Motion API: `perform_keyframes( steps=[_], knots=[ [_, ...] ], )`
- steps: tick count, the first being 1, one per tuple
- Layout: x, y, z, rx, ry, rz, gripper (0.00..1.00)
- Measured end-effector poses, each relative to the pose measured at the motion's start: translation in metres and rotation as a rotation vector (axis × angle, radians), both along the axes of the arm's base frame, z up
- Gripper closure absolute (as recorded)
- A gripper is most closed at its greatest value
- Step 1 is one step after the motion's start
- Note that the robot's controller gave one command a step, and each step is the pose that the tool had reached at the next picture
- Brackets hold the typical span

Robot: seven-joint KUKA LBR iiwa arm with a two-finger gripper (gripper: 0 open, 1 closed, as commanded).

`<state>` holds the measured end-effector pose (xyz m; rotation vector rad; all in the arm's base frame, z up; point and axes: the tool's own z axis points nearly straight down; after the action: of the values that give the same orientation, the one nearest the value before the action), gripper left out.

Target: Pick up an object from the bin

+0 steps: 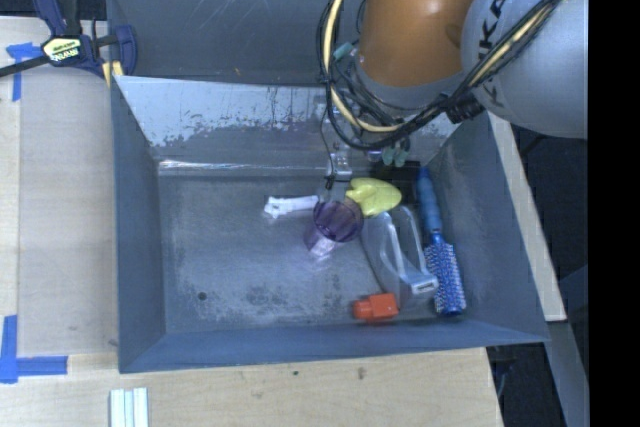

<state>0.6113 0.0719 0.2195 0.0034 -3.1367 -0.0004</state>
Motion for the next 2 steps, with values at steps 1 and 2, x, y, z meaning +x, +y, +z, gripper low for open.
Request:
perform_keyframes(
  steps=[1, 2],
  knots=[
    [0.001, 0.000, 0.005, 0.000, -0.009, -0.001, 0.00],
    [0.000, -0.007, -0.031, 0.001, -0.013, 0.058, 0.00]
  ],
)
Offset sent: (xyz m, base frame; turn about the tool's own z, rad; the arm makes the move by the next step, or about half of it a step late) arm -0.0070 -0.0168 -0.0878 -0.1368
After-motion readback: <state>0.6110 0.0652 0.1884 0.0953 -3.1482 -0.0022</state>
